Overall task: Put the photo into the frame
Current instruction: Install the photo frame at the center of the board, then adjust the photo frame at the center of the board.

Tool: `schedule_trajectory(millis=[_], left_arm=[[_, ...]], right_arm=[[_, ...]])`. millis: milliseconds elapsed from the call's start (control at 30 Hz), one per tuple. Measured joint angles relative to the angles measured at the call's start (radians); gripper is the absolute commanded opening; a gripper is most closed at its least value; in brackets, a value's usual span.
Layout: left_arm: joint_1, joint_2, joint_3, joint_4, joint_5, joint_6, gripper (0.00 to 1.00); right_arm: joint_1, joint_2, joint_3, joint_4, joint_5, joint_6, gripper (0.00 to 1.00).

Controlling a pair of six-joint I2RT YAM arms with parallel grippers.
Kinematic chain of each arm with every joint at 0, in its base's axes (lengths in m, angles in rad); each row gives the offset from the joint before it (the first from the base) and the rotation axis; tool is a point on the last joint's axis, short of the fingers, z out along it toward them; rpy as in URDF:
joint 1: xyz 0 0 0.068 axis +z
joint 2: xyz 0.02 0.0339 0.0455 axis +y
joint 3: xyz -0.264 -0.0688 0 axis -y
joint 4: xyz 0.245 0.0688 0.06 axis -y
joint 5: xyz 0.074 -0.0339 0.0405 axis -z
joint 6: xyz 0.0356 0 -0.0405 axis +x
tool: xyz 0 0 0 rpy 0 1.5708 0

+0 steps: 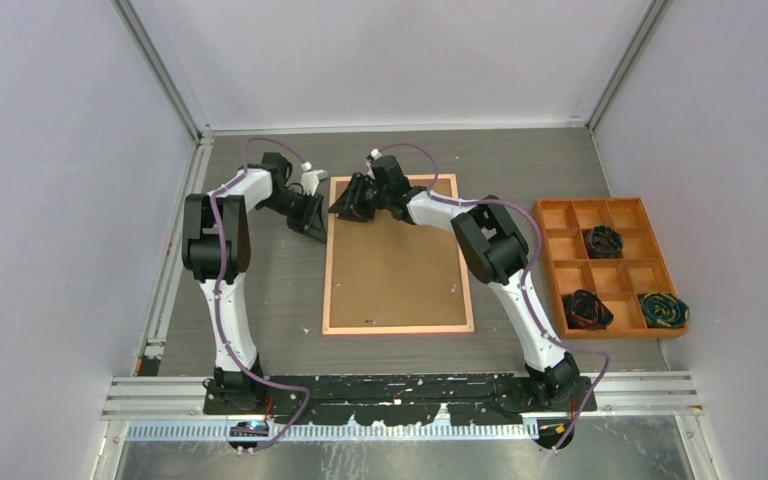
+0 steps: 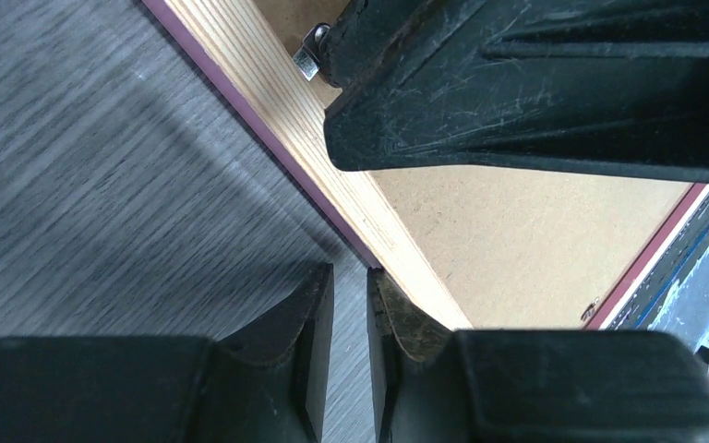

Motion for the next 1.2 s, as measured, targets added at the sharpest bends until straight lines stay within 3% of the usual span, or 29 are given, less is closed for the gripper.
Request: schedule_trajectory(millis=[333,600,867,1033,1200], left_arm=[[0.000,-0.003,-0.005,0.004,0.000,0.003,0.23],[0.000,-0.005,-0.006,0.004,-0.002,0.007,0.23],[-0.003,-0.051,-0.058,-0.006,-0.037,0.053,0.26],[-0.004,-0.110,-0.135,-0.017,-0.063,0.104,0.28],[-0.019,-0.184,-0.240,-0.027,-0.089,0.164,0.28]], right_arm=[[0.000,0.002,0.003,0.000,-0.002,0.001,0.44],[0.000,-0.029,-0.032,0.041,-0.006,-0.001,0.70],[-0.083,-0.287,-0.303,-0.025,0.057,-0.063,0.84],[-0.235,-0.495,-0.398,-0.150,0.222,-0.139,0.91],[-0.383,-0.649,-0.535,-0.178,0.411,-0.141,0.92]])
